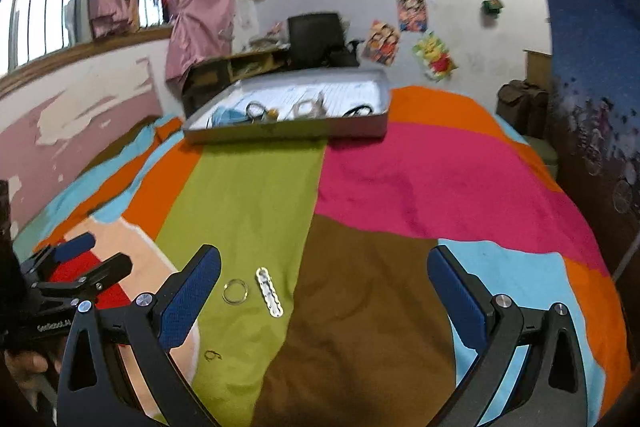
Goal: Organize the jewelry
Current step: 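Grasp the small silver ring with the left tool while the right tool grasps the white chain-link piece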
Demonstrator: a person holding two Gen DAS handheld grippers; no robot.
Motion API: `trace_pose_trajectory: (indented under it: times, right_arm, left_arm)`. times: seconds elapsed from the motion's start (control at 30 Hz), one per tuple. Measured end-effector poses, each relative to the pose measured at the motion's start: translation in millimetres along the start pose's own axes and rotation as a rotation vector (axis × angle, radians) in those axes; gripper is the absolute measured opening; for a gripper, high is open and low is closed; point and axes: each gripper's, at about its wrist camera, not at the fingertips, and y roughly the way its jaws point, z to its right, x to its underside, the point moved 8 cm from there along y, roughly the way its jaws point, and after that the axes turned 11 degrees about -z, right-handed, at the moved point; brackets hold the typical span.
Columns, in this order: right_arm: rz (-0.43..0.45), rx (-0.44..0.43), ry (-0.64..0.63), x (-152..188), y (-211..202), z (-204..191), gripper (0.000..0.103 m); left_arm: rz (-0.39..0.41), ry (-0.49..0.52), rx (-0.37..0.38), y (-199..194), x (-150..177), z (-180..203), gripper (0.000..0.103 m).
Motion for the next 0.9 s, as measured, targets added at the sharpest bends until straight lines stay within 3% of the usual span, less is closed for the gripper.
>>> trace_pose_trajectory:
  times: [0.07,0.13,0.27,0.4,0.53,0.77,0.9]
  right_arm:
    - [-0.025,0.005,-0.005,2,11,1,0.101]
    - [-0.049,-0.009,-0.001,5,22,1,0.100]
    - [-0.126,-0.034,-0.022,13,47,-5,0.068]
    - [-0.205,-0.086,-0.043,23,69,-15,0.045]
    - [-0.236,-0.131,-0.097,29,79,-29,0.033]
    - [-0.326,-0.197,-0.173,45,99,-50,0.022]
    - [-0.369,-0.208,-0.187,53,111,-55,0.022]
  left_arm:
    - [-0.015,0.024,0.025,8,0,4,0.098]
    - [-0.040,0.049,0.046,15,1,8,0.080]
    - [-0.105,0.057,0.122,32,5,14,0.064]
    - [-0.178,0.046,0.212,47,11,20,0.043]
    - [-0.227,0.050,0.258,59,17,28,0.031]
    - [-0.321,0.065,0.291,84,26,39,0.026]
    - [-0.385,0.039,0.291,103,32,40,0.025]
